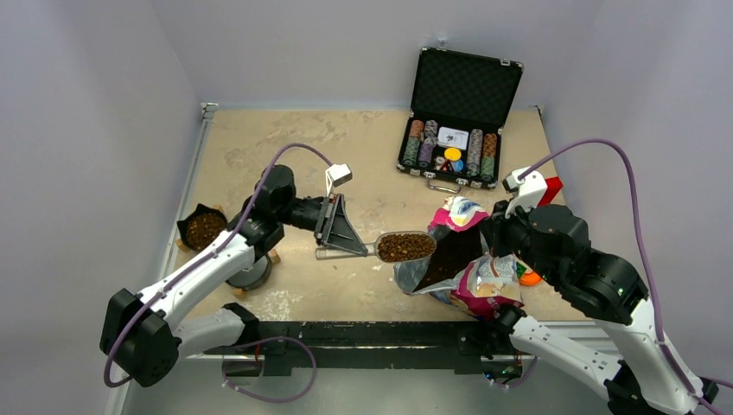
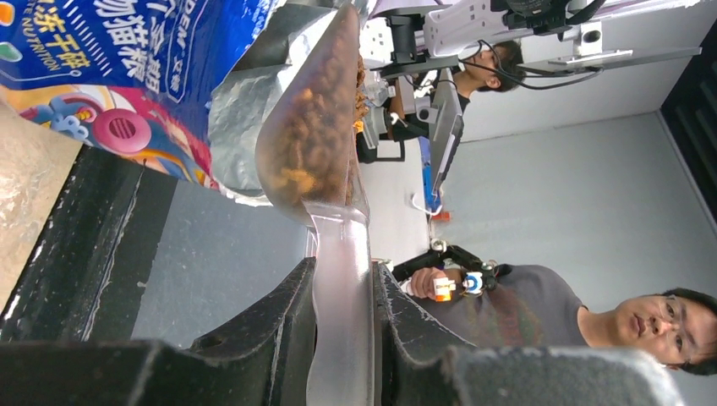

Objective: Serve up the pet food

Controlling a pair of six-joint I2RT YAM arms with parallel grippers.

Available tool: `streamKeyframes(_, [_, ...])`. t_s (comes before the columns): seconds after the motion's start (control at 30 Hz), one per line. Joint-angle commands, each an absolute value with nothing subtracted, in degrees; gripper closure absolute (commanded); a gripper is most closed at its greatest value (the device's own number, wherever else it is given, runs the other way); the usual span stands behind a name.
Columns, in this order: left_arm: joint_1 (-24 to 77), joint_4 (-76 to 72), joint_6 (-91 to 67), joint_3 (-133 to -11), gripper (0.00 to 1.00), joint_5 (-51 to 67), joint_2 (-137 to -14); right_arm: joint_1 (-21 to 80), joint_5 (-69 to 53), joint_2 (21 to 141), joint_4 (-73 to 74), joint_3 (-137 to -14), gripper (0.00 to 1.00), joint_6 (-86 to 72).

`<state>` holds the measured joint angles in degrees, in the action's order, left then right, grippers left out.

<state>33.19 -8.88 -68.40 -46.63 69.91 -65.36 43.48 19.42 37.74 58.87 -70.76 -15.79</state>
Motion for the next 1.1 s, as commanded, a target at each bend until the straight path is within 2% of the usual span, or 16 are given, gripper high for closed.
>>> streamKeyframes(0.0, [30.8, -9.5, -69.8, -43.7, 1.00, 69.2, -60.5, 43.6, 18.3, 36.2, 51.4, -72.1, 1.00, -15.5])
streamKeyframes(0.73, [18.6, -15.3, -82.1, -25.5, 1.00, 61.6, -38.7, 43.6, 15.4, 35.9, 50.0, -70.8, 1.00, -14.7])
streamKeyframes(0.97, [15.8, -22.0, -89.4, -20.0, 1.00, 58.5, -34.9, 43.6, 14.8, 36.3, 49.5, -70.5, 1.00, -14.2])
streamKeyframes(1.07, [14.4, -33.2, -96.8, -16.0, 1.00, 55.9, -35.2, 43.6, 14.6, 36.5, 49.4, -70.5, 1.00, -14.1])
